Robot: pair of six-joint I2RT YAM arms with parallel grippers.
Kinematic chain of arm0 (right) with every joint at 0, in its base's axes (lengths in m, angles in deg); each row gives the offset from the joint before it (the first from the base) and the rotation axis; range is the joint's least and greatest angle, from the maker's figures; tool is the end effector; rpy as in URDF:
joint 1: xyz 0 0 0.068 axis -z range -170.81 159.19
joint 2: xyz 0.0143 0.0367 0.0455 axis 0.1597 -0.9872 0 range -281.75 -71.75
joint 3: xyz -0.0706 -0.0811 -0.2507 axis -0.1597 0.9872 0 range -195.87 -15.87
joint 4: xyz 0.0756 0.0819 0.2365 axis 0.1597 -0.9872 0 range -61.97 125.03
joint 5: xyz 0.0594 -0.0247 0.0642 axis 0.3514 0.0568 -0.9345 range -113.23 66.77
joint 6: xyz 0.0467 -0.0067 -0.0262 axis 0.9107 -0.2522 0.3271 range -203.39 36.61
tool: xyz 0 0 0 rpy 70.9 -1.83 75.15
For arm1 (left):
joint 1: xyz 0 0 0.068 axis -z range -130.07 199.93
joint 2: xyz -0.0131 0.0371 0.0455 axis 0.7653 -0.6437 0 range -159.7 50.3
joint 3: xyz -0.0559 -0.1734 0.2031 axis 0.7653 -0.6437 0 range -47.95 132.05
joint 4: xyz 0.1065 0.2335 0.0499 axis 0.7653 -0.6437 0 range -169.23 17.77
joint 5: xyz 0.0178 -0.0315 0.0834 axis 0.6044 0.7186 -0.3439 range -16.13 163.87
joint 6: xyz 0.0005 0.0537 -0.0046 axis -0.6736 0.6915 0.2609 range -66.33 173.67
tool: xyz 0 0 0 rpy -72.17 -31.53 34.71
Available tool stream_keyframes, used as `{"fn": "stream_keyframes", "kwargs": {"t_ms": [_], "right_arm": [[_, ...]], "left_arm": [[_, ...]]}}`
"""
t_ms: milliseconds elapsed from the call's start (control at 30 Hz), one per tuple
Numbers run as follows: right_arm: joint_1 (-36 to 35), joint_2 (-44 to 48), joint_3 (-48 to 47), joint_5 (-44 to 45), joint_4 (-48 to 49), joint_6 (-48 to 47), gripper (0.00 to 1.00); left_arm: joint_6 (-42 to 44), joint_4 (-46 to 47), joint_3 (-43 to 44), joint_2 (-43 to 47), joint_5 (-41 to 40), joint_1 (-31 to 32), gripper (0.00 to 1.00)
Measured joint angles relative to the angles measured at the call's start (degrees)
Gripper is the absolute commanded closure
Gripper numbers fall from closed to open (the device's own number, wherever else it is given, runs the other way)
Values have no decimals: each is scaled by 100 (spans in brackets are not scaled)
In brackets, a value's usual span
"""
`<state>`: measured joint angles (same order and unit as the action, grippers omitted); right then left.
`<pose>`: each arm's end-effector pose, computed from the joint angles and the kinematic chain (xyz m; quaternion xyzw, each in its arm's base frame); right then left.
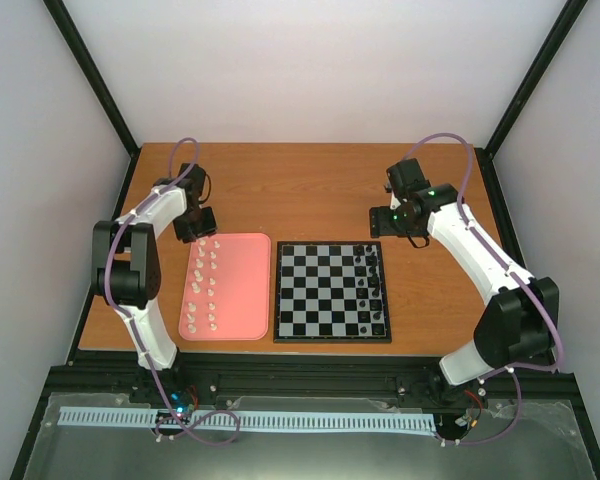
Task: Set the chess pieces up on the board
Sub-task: Pick up the chess piece from the storage box.
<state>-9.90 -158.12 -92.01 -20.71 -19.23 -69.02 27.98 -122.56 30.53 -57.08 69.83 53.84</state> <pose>0.2861 0.0974 0.2936 -0.0353 0.9745 0.0430 0.2176 0.3621 -0.0223 0.1921 -0.1912 0.9764 0.0099 0.0997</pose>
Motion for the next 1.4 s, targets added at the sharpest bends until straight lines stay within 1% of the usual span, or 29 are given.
{"fn": "stream_keyframes", "kwargs": {"t_ms": [133, 467, 567, 833, 1067, 1200, 1400], "right_arm": [[0, -22, 0, 0, -13, -2, 0], [2, -37, -33, 2, -33, 0, 0], [4, -37, -33, 4, -33, 0, 0], [11, -42, -33, 13, -37, 0, 0], [13, -103, -85, 24, -57, 0, 0], [15, -103, -96, 24, -70, 0, 0], [15, -103, -96, 24, -85, 2, 0]], "left_arm": [[0, 48, 0, -48, 24, -28, 61], [0, 63, 52, -439, 48, -33, 62], [0, 63, 118, -479, 42, -35, 65], [4, 103, 280, -599, 15, -72, 66], [50, 101, 306, -693, -15, -168, 84], [105, 96, 363, -719, -26, -177, 99], [133, 70, 374, -717, -68, -177, 99]]}}
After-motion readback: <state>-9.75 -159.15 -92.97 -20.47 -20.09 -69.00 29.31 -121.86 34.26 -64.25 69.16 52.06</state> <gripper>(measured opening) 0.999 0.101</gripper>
